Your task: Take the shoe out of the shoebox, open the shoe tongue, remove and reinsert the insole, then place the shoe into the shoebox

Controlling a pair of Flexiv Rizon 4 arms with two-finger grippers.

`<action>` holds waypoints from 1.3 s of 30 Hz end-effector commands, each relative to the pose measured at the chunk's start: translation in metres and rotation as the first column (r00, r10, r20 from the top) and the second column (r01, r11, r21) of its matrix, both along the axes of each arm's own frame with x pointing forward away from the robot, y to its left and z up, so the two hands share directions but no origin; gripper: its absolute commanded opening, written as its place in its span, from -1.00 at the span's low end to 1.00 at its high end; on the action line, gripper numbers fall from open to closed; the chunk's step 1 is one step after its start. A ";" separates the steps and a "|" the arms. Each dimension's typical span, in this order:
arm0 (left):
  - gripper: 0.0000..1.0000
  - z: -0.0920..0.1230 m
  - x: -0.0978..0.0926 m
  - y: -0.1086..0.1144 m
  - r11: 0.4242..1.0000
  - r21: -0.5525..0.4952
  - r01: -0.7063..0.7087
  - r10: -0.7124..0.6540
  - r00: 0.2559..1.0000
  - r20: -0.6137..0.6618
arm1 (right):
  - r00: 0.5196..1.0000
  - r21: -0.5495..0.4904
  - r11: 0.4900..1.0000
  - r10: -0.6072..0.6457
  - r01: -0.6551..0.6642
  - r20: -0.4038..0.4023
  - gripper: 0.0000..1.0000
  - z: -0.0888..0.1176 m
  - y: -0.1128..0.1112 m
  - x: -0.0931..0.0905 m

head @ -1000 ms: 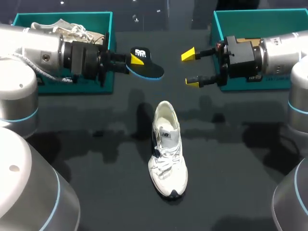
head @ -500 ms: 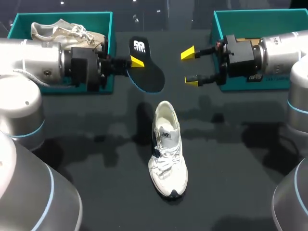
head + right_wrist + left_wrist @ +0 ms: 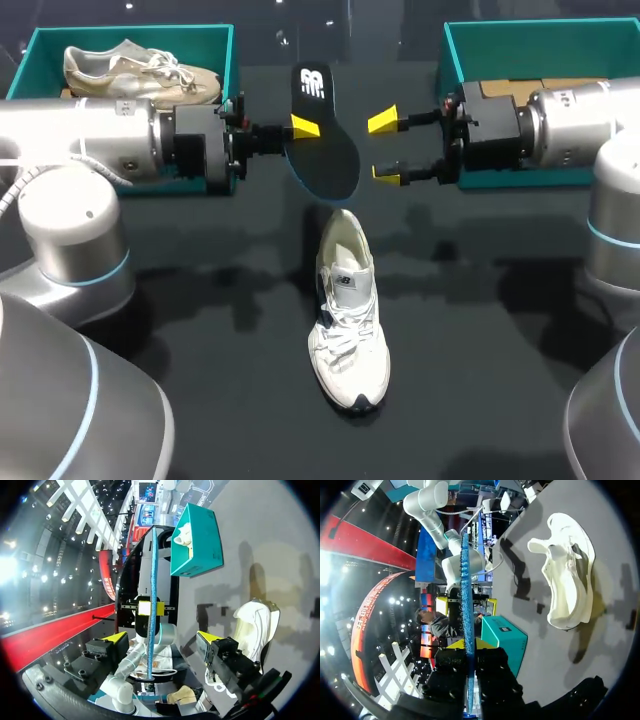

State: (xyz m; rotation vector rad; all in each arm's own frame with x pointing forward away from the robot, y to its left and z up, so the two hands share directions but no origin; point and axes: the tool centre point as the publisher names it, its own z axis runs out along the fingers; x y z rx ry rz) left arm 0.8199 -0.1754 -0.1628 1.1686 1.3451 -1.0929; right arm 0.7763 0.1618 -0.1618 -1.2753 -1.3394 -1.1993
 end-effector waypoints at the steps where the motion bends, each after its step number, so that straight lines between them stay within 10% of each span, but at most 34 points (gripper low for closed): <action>1: -1.00 -0.006 0.009 -0.013 1.000 -0.011 0.001 -0.001 1.000 0.010 | 1.000 0.017 1.000 0.003 -0.003 0.001 0.62 -0.007 0.012 0.004; 9: -1.00 -0.010 0.015 -0.025 1.000 -0.023 0.009 -0.008 1.000 0.014 | 1.000 0.034 0.999 0.013 -0.013 0.007 0.50 -0.010 0.022 0.007; 13: -1.00 -0.011 0.017 -0.030 1.000 -0.018 0.018 -0.018 1.000 0.015 | 1.000 0.036 0.999 0.018 -0.018 0.008 0.00 -0.010 0.024 0.008; 29: -1.00 -0.016 0.021 -0.040 0.999 -0.012 0.044 -0.044 0.999 0.030 | 0.999 0.037 0.999 0.036 -0.037 0.011 -0.50 -0.010 0.031 0.014; 32: -1.00 -0.017 0.021 -0.041 0.999 -0.012 0.046 -0.046 0.998 0.033 | 0.999 0.037 0.999 0.037 -0.038 0.010 -1.00 -0.010 0.031 0.014; 39: -1.00 -0.019 0.020 -0.041 0.998 -0.007 0.057 -0.057 0.998 0.033 | 0.999 0.042 0.999 0.031 -0.031 0.008 -1.00 -0.013 0.030 0.016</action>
